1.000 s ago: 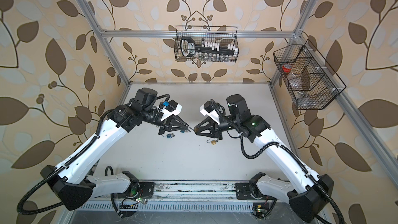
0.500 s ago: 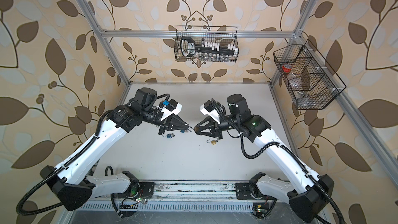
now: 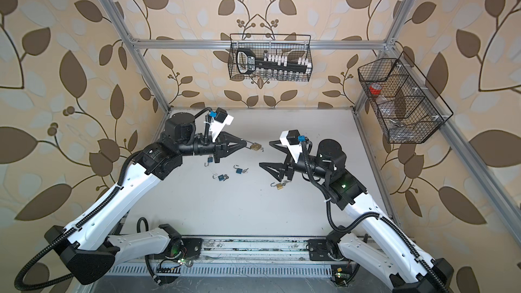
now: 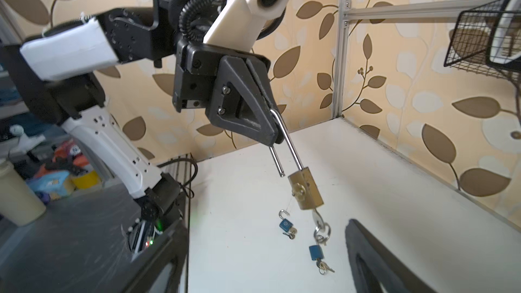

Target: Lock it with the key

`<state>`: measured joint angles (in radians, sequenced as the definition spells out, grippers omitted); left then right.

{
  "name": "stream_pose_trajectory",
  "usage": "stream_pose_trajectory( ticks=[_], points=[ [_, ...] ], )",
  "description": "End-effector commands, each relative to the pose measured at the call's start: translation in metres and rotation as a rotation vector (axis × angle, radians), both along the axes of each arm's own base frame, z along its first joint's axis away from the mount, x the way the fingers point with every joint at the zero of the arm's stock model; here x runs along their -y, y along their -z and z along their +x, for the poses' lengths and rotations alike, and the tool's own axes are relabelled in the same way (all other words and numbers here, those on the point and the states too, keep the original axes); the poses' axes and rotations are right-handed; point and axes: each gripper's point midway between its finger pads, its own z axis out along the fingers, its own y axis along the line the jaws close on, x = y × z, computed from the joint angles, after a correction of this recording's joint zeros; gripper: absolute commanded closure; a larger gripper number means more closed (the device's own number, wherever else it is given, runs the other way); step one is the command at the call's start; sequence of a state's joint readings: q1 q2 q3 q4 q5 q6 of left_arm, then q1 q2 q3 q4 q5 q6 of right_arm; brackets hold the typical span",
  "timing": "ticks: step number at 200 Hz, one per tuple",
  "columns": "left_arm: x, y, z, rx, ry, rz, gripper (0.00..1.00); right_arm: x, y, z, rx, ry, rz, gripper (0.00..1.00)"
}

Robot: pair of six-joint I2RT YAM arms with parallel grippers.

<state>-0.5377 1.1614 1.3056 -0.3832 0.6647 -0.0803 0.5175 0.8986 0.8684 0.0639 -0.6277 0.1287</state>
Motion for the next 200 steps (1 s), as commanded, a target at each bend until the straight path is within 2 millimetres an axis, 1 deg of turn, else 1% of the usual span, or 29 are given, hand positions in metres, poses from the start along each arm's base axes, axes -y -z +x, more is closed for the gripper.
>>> stream_pose_trajectory(
  ticks=[1, 3, 16, 39, 69, 83, 94, 107, 119, 135, 151, 174, 200],
  points=[
    [-0.006, -0.046, 0.005, 0.005, -0.089, -0.125, 1.00, 0.007, -0.028, 0.010, -0.009, 0.004, 0.158, 0.16],
    [-0.005, -0.048, 0.004, 0.004, -0.085, -0.135, 1.00, 0.007, -0.026, 0.010, -0.022, -0.012, 0.164, 0.17],
    [-0.006, -0.056, 0.003, 0.005, -0.092, -0.182, 1.00, 0.010, -0.035, 0.007, -0.051, -0.100, 0.243, 0.18],
    [-0.003, -0.070, -0.006, 0.021, -0.039, -0.246, 1.00, 0.013, -0.050, 0.003, -0.035, -0.198, 0.335, 0.19],
    [-0.004, -0.082, -0.017, 0.058, 0.002, -0.308, 1.00, 0.012, -0.066, 0.002, 0.012, -0.232, 0.369, 0.23],
    [-0.005, -0.087, -0.018, 0.051, 0.008, -0.330, 1.00, 0.010, -0.070, 0.005, 0.018, -0.238, 0.371, 0.24],
    [-0.002, -0.090, -0.022, 0.035, 0.044, -0.337, 1.00, 0.009, -0.073, 0.007, 0.028, -0.246, 0.369, 0.25],
    [0.002, -0.094, -0.030, 0.023, 0.101, -0.355, 1.00, 0.007, -0.077, 0.005, 0.047, -0.264, 0.362, 0.25],
    [0.003, -0.097, -0.037, 0.026, 0.145, -0.375, 1.00, 0.004, -0.084, -0.001, 0.082, -0.294, 0.346, 0.25],
    [0.003, -0.099, -0.048, 0.060, 0.203, -0.394, 1.00, -0.001, -0.088, -0.009, 0.117, -0.325, 0.314, 0.25],
    [0.001, -0.101, -0.055, 0.091, 0.225, -0.408, 1.00, -0.006, -0.090, -0.015, 0.142, -0.329, 0.288, 0.25],
    [-0.001, -0.103, -0.058, 0.115, 0.234, -0.421, 1.00, -0.015, -0.087, -0.017, 0.143, -0.325, 0.242, 0.33],
    [-0.001, -0.105, -0.062, 0.124, 0.248, -0.425, 1.00, -0.015, -0.086, -0.015, 0.130, -0.312, 0.245, 0.40]
  ],
)
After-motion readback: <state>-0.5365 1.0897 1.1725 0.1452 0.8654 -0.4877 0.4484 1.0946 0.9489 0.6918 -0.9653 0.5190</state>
